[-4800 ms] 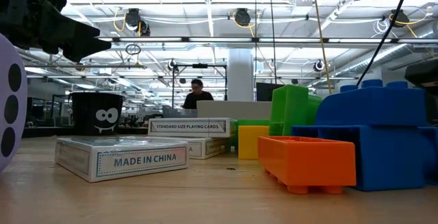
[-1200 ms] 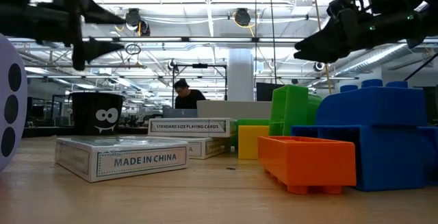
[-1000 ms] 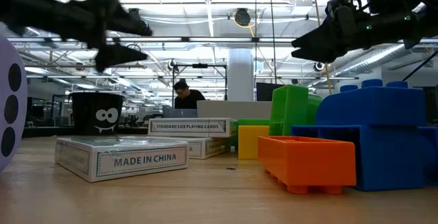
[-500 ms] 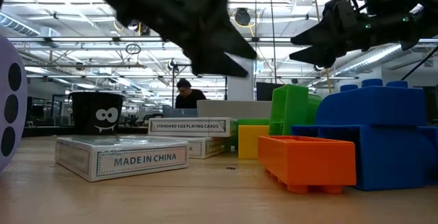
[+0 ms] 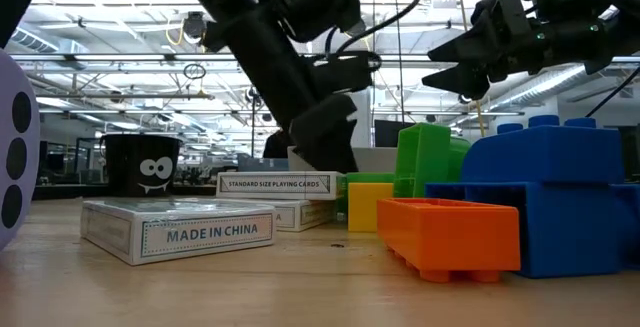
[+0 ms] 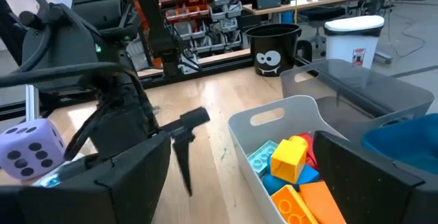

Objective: Pick & Place Toys
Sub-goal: Put the dark green game piece into the gray bin

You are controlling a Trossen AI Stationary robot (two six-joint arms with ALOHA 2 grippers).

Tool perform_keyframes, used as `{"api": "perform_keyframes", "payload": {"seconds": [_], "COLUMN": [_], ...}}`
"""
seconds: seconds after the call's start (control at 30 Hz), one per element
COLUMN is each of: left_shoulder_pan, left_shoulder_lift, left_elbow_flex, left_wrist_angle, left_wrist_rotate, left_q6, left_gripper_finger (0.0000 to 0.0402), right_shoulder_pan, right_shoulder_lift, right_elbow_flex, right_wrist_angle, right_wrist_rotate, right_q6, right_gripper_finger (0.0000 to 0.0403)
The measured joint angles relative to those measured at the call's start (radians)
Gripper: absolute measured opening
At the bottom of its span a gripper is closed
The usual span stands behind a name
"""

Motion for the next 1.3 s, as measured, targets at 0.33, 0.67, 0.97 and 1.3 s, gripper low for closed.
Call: {"api": "perform_keyframes", "payload": {"seconds": [0.33,0.67,0.97,1.3], "left_shoulder_pan": [0.036,0.034,0.032,0.031], "left_shoulder_lift": [-0.049,-0.133,0.004,0.010], "left_elbow_flex": [-0.005,-0.003,-0.003,-0.003], "left_wrist_angle": [-0.083,-0.093,-0.069,-0.056], "left_wrist_rotate": [-0.114,0.062,0.141,0.150], "left_q6": [-0.091,0.019,0.064,0.068], "left_gripper_finger": [0.0310,0.0310,0.0310,0.0193], "right_shoulder_pan": [0.000,0.000,0.000,0.000], "right_shoulder_lift": [0.000,0.000,0.000,0.000], "right_elbow_flex": [0.000,0.000,0.000,0.000], "right_wrist_angle": [-0.005,-0.009,-0.012,-0.012], "right_wrist_rotate": [0.000,0.000,0.000,0.000], "right_q6": [0.002,0.010,0.010,0.010], "right_gripper_finger": [0.0345,0.0345,0.0345,0.0345]}}
